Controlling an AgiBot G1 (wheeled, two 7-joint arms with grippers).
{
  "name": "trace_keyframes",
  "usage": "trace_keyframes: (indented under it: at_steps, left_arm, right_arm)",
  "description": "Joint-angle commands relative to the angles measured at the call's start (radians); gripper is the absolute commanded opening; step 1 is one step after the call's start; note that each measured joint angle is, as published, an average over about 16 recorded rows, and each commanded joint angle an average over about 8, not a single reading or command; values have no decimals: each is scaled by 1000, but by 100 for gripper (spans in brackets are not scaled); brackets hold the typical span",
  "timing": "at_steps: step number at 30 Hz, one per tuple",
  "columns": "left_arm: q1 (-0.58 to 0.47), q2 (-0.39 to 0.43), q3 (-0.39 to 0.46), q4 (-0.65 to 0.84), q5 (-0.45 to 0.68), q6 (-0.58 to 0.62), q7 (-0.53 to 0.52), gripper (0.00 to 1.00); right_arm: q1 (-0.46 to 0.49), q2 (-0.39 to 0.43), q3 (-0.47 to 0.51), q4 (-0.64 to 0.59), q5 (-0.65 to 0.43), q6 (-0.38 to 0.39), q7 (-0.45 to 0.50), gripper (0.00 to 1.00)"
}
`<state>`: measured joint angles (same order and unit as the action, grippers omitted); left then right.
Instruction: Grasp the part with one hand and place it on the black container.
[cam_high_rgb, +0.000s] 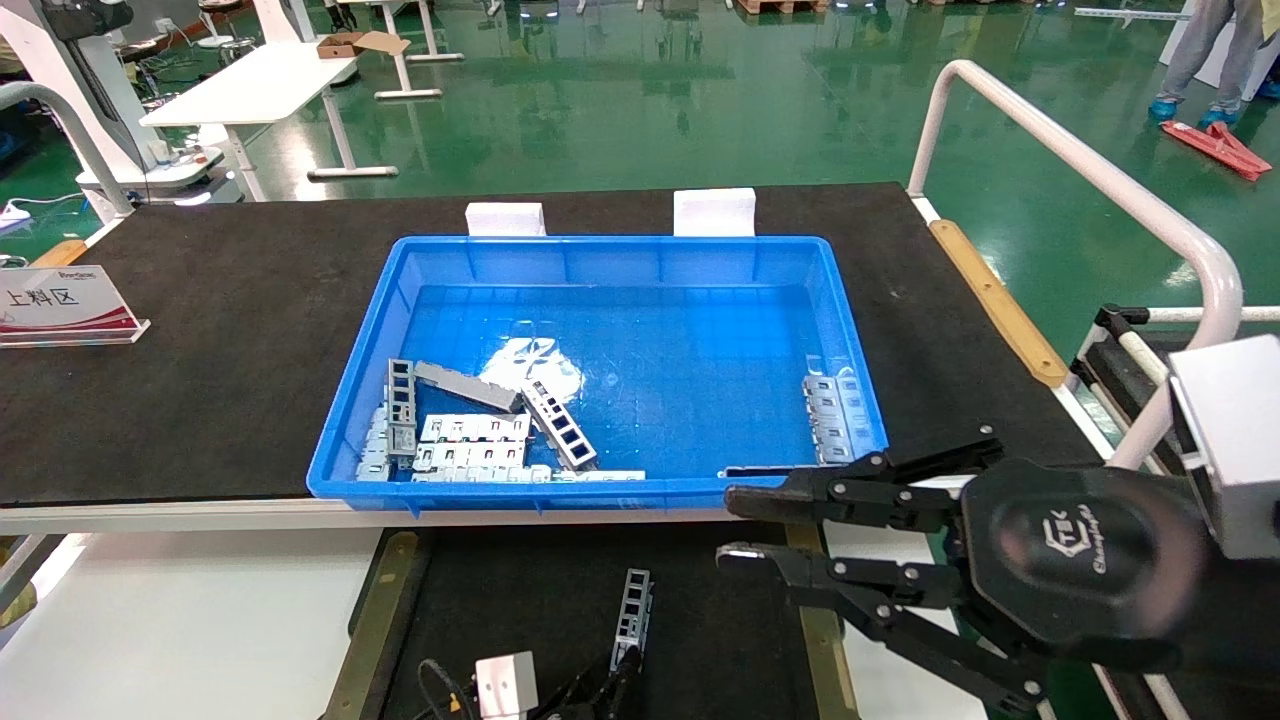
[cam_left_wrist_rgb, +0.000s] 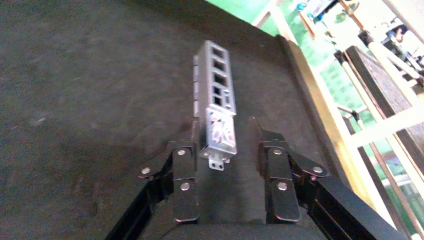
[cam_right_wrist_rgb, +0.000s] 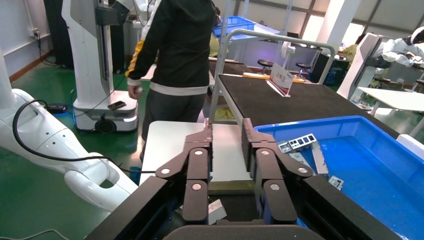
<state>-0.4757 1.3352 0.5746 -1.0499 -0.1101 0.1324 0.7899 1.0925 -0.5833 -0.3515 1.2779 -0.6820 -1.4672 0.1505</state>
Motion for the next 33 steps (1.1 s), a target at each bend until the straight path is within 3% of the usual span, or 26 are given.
trace_keyframes:
  at_steps: [1,9,21,33]
  left_arm:
    - [-2,-1,5,-3,0,1,6,100]
    - [-20,-83,87,-69,28,20,7,100]
    - [-103,-334,329,-230,48,86,-106,100]
    - [-224,-548,513,-298,107,261,-226,100]
  right_arm:
    - [0,0,0,0,0,0,0,100]
    - [0,0,0,0,0,0,0,100]
    - [0,0,0,0,0,0,0,100]
    - [0,0,-1,0,0,0,0,100]
